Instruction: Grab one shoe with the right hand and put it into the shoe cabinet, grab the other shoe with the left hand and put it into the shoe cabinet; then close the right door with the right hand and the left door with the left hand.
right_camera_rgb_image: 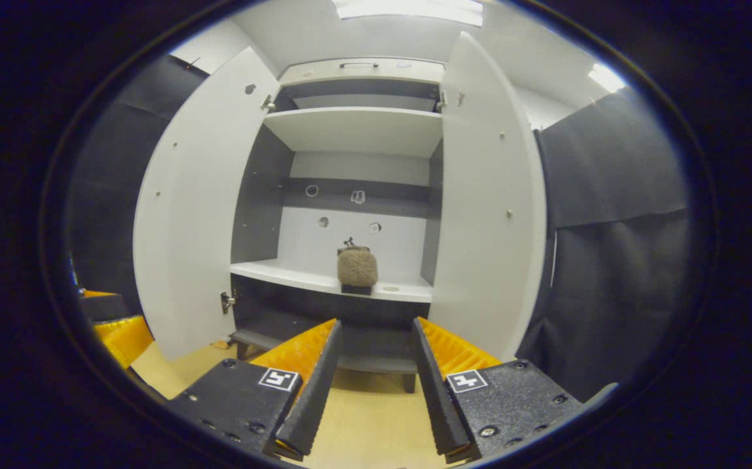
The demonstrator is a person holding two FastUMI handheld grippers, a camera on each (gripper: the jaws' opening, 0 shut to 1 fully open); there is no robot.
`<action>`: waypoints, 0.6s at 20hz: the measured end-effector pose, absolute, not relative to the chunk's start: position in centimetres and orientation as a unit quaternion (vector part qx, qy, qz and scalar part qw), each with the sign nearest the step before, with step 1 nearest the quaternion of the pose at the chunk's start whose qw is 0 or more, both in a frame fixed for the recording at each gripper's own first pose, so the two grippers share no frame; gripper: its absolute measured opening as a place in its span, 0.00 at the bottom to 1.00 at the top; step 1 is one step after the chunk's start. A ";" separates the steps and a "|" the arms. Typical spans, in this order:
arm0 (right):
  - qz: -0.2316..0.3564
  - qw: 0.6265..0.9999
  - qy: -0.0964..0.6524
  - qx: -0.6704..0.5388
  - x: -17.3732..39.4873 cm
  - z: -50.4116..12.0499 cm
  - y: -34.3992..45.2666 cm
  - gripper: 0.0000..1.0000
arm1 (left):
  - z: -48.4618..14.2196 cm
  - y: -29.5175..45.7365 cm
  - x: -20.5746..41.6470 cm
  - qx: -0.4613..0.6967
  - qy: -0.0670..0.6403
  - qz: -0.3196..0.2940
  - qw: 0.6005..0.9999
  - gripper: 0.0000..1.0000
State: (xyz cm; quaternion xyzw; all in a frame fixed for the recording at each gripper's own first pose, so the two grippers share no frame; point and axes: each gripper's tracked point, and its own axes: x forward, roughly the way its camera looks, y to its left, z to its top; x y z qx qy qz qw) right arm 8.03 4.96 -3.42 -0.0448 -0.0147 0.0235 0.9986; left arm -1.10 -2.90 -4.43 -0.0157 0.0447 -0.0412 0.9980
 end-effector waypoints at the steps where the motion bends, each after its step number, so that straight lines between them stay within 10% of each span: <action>1: 0.017 0.999 -0.015 -0.046 7.2 -4.2 4.3 0.69 | -4.6 -3.2 -1.2 -0.015 0.047 -0.044 0.998 0.95; 12: 0.000 0.999 0.020 -0.025 1.6 -9.1 0.7 0.97 | -9.1 -6.8 -1.6 -0.026 0.117 -0.090 0.989 0.95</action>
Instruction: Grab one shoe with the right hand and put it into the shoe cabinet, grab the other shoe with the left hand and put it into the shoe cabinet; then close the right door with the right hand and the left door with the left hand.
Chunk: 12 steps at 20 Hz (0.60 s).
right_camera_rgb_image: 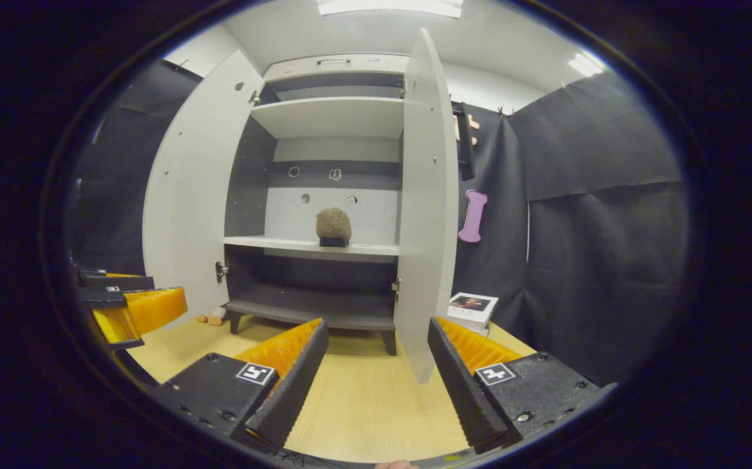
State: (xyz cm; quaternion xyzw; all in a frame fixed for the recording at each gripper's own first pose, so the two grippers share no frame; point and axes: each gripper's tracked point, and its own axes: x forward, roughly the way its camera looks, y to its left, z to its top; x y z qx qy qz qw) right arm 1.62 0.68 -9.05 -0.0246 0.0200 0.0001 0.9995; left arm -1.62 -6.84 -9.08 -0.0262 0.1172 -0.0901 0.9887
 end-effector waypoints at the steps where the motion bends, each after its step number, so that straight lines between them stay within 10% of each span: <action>1: 0.001 0.999 0.019 -0.029 1.4 -8.9 0.5 0.98 | -9.7 -7.2 -1.5 -0.037 0.128 -0.097 0.986 0.95; 12: 0.019 0.999 0.024 -0.038 0.1 -8.1 1.1 0.98 | -21.5 -2.0 6.8 -0.007 0.265 -0.062 0.962 0.95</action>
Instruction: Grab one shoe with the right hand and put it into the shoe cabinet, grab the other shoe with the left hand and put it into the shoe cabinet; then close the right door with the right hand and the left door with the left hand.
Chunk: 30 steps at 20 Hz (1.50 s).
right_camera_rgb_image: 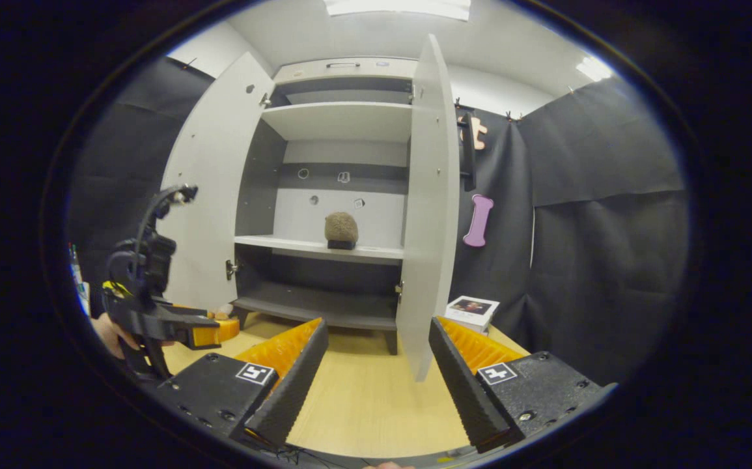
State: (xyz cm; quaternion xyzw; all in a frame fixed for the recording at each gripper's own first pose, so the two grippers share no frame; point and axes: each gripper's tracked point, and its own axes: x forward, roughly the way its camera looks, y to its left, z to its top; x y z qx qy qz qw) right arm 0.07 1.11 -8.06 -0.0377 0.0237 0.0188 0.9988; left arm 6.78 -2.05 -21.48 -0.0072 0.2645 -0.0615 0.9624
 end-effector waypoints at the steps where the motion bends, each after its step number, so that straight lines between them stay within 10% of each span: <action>1: 0.016 0.999 0.025 -0.039 0.1 -8.1 1.1 0.99 | -23.6 -2.0 7.1 -0.007 0.287 -0.065 0.956 0.95; 13: -0.027 0.997 0.061 -0.035 1.1 -10.4 -1.2 0.99 | -34.2 -1.2 8.0 -0.055 0.391 -0.044 0.918 0.91; 17: -0.031 0.997 0.064 -0.040 1.4 -10.6 -1.3 0.98 | -34.9 -2.2 8.5 -0.108 0.379 -0.032 0.919 0.70; 22: -0.028 0.996 0.069 -0.047 1.4 -11.0 -1.3 0.99 | -34.4 -1.9 9.3 -0.072 0.363 -0.007 0.929 0.14; 30: -0.004 0.996 0.063 -0.062 1.2 -10.7 0.1 0.98 | -26.1 -2.2 6.8 -0.093 0.314 0.008 0.945 0.03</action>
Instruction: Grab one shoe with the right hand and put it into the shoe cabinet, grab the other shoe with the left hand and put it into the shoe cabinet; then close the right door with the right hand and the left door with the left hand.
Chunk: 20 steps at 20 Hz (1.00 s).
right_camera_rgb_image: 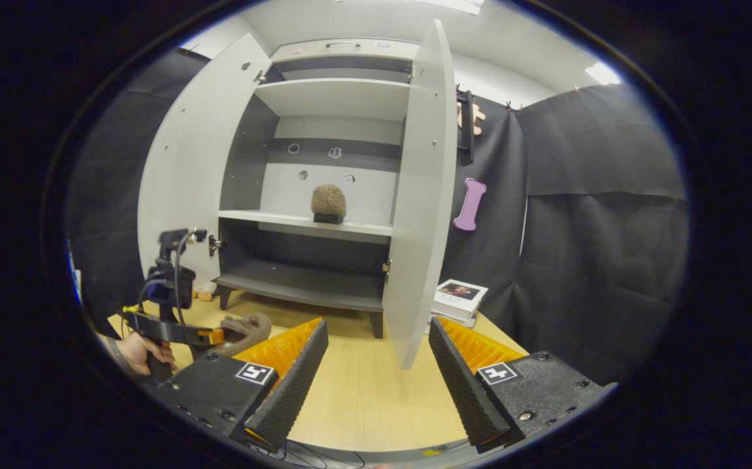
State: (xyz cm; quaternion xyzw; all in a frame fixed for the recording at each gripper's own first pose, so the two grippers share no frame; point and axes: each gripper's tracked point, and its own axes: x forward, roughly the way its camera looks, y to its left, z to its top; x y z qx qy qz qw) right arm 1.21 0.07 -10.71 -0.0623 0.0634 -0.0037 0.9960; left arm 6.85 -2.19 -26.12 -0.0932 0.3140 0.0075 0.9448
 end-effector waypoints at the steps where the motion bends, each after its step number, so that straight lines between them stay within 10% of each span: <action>1: 0.001 0.996 0.060 -0.066 1.3 -10.6 0.4 0.98 | -23.6 -1.9 6.6 -0.101 0.296 0.016 0.950 0.03; 10: 0.041 0.995 0.063 -0.066 1.7 -10.7 2.6 0.99 | -2.7 -1.7 17.0 -0.081 0.149 0.025 0.985 0.02; 20: 0.016 0.996 0.061 -0.063 1.7 -10.2 0.8 0.99 | 0.2 -4.4 36.9 -0.059 0.226 0.006 0.972 0.02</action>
